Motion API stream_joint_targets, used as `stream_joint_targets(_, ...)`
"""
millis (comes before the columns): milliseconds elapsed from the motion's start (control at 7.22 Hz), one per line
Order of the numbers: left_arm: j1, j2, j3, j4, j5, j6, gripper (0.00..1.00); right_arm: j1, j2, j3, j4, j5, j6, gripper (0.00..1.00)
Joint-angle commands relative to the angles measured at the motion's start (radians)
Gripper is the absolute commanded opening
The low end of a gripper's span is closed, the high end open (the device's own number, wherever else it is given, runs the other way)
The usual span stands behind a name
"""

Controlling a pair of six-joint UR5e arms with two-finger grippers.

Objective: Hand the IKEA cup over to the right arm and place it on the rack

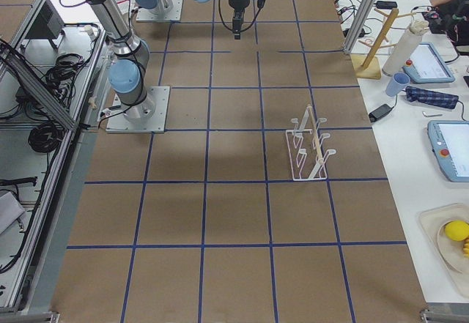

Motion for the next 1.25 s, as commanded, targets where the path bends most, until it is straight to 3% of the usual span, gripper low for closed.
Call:
stream_joint_targets(0,0.0,0.0,0.0,0.001,0.001,0.0,1.0,0.001,0.0,0.002,-0.001,0.0,0.0,1.0)
stream_joint_targets(831,0.021,-0.012,0.0,0.012,-0.002,0.005,1.0,-0.001,0.0,0.002,-0.001,0.0,0.0,1.0)
stream_joint_targets(1108,0.117,-0.02,-0.02,0.015,-0.004,0.136,1.0,0.001,0.0,0.003,0.002,0.0,0.0,1.0)
